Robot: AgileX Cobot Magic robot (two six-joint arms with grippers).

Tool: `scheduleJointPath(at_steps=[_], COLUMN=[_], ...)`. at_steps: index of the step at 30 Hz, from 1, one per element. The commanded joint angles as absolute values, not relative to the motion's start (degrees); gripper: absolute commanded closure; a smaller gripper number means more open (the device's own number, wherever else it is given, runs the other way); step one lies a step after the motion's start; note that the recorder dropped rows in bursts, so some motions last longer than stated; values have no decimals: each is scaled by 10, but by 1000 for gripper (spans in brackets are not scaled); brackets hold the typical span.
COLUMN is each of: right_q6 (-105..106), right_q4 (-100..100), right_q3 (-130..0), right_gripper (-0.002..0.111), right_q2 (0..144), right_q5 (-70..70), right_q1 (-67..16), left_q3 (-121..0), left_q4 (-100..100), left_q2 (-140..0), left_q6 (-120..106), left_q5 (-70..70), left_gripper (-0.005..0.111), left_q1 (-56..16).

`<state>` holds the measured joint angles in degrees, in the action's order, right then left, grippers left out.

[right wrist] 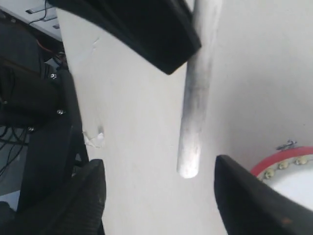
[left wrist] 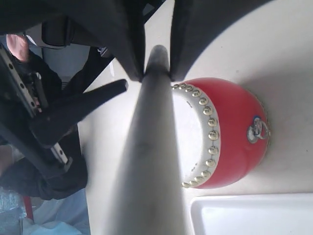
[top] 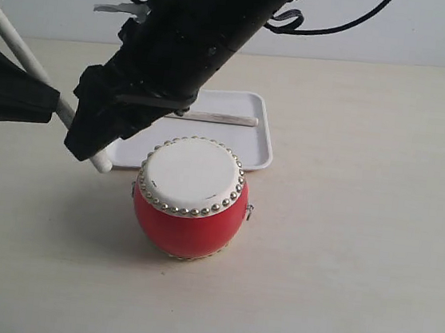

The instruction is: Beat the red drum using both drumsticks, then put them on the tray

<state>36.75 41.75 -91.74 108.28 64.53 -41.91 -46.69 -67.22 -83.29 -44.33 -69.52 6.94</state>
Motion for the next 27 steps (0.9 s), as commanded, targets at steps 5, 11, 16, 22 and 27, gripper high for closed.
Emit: scheduleJointPath(at_steps=[5,11,16,22,27], right_q6=[367,377,408,408,402], right_q4=[440,462,512,515,518], right_q3=[-917,-917,-917,-917,-917], right_gripper=[47,47,51,83,108], right_q2=[1107,1143,1150,1150,1150], right_q5=[577,567,566,565,567], right_q1=[-420,-420,-420,-420,-420], left_q3=[-467,-467,-467,-467,-467], left_q4=[-683,-684,-684,-683,-683], left_q2=[-834,-834,-834,-834,-834], left_q6=[-447,-445,-446,-447,-447], left_q5=[-700,-700,-700,-700,-700], left_gripper=[107,107,107,107,107], left_q1=[68,68,68,68,68])
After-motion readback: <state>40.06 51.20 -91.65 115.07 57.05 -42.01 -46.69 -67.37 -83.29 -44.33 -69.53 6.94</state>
